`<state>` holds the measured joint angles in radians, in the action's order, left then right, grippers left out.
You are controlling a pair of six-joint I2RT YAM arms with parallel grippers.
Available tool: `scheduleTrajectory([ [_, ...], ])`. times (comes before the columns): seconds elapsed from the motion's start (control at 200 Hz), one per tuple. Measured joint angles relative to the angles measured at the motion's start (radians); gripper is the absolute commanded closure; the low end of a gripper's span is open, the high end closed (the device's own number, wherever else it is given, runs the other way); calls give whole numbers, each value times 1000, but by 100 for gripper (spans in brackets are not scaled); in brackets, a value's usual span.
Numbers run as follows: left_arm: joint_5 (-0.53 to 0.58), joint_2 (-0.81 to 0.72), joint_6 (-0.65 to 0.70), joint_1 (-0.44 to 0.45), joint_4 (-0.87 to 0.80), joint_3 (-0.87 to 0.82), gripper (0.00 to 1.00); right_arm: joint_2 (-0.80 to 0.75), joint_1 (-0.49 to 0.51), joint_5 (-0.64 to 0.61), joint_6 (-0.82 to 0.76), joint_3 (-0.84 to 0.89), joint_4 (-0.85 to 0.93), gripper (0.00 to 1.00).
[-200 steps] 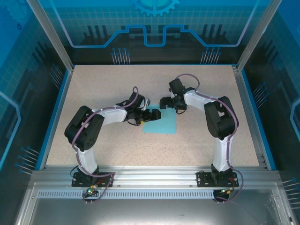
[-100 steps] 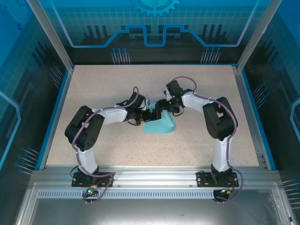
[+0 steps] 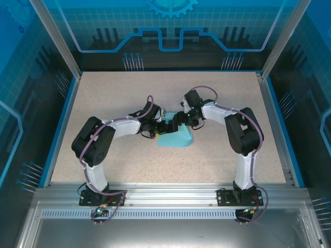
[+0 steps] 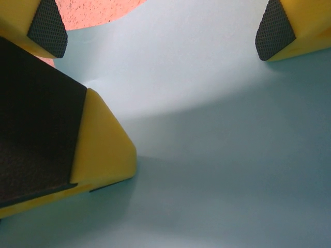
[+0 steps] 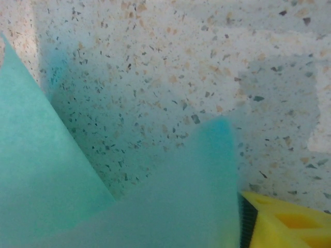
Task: Fold a paper plane with a square sheet of paper (fold left side to right side)
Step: Pick up the square sheet of paper from the center of the table.
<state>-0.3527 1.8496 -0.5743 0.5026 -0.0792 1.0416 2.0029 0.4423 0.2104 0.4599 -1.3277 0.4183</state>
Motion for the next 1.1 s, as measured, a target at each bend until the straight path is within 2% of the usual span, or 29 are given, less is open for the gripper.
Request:
scheduleTrajectory([
  [0.345,0,0,-1,0,-5,2,1,-54,-37,-7,-27,51,16,40],
  [0.395,0,0,-1,0,-5,2,1,-63,-43,4,-31,60,15,39],
  [0.465,1,0,-1,0,-9,3,2,-74,-49,13,-36,69,15,32],
  [0.695,8,0,-1,0,-18,5,1,-115,-89,76,-50,126,-27,33],
  [0.92,8,0,-1,0,-23,9,1,-124,-127,152,-63,158,-74,44],
  [1.096,13,0,-1,0,-31,11,1,-130,-129,175,-81,164,-97,66],
])
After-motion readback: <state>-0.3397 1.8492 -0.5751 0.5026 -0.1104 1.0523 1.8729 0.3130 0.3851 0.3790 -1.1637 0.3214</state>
